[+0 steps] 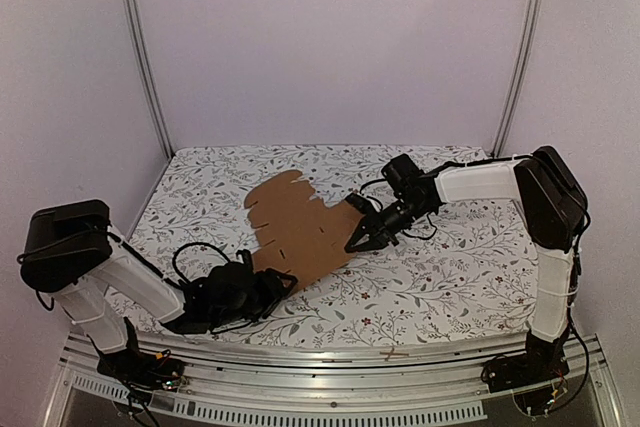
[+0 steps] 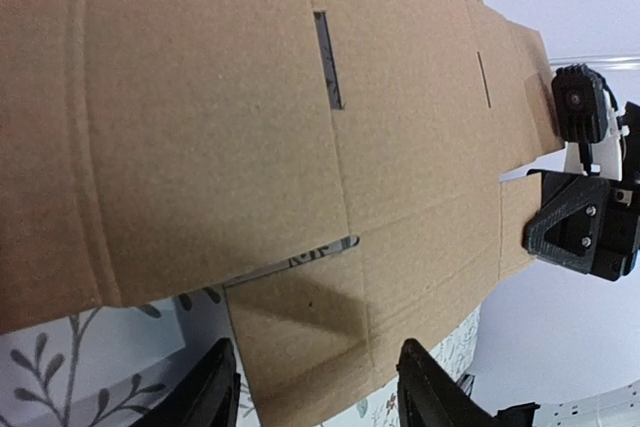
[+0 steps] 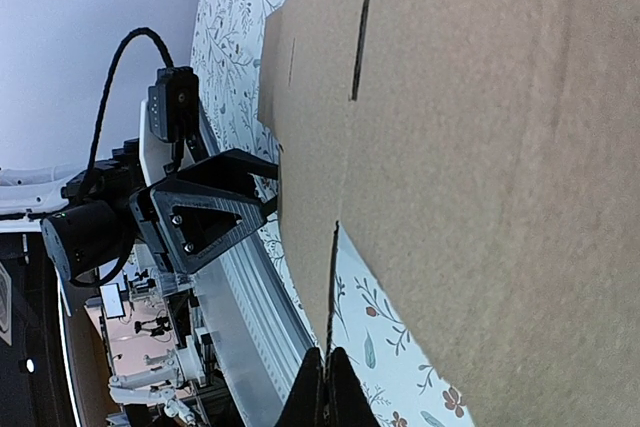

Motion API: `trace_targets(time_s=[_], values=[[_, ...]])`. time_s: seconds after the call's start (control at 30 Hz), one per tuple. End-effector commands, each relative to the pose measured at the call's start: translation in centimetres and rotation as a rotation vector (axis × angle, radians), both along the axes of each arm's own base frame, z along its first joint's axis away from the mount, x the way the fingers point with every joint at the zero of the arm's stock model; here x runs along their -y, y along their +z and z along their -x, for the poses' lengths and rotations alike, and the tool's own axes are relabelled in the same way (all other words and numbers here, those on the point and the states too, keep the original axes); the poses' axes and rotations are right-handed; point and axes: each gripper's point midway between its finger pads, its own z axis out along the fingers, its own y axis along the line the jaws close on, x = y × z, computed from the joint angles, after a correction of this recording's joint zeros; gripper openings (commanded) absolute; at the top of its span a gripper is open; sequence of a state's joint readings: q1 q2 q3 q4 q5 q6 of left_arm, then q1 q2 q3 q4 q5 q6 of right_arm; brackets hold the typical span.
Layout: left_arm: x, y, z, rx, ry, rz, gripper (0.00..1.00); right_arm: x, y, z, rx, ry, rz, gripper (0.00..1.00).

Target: Fold the paper box

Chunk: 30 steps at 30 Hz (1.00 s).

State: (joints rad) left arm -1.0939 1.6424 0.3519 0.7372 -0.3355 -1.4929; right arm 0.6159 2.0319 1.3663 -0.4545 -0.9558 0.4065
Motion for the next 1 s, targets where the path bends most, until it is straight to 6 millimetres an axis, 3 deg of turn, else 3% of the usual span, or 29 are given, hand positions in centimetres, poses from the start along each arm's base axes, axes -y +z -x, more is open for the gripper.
trace_targets(time_s=[0.0,0.33,0.47,0.6,0.7,0.87,0.97], values=[[1.3,1.3,-0.5,0.044,-0.044,0.069,0.5,0.2,-0.2,0.0,0.022,0.003,0.001,0.0],[1.0,1.9,-0.9,0.056,-0.059,-0.076,0.27,1.8,-2.1,-0.5,0.108,0.014,0.125,0.02],[1.1,2.2,-1.1,0.073,-0.07,-0.11,0.14,1.9,-2.7,-0.2,0.108,0.028,0.14,0.03],[1.6,1.6,-1.3,0.051,-0.095,-0.13,0.09,1.6,-2.5,0.3,0.119,0.057,0.136,0.07],[2.1,0.9,-1.3,0.03,-0.114,-0.133,0.06,1.7,-2.0,0.4,0.127,0.067,0.138,0.16],[1.8,0.1,-1.0,-0.001,-0.132,-0.118,0.01,3.3,-0.1,-0.3,0.211,0.107,0.202,0.43],[2.0,-0.4,-0.4,-0.028,-0.21,-0.151,0.0,4.2,1.7,-1.3,0.331,0.124,0.224,0.49]])
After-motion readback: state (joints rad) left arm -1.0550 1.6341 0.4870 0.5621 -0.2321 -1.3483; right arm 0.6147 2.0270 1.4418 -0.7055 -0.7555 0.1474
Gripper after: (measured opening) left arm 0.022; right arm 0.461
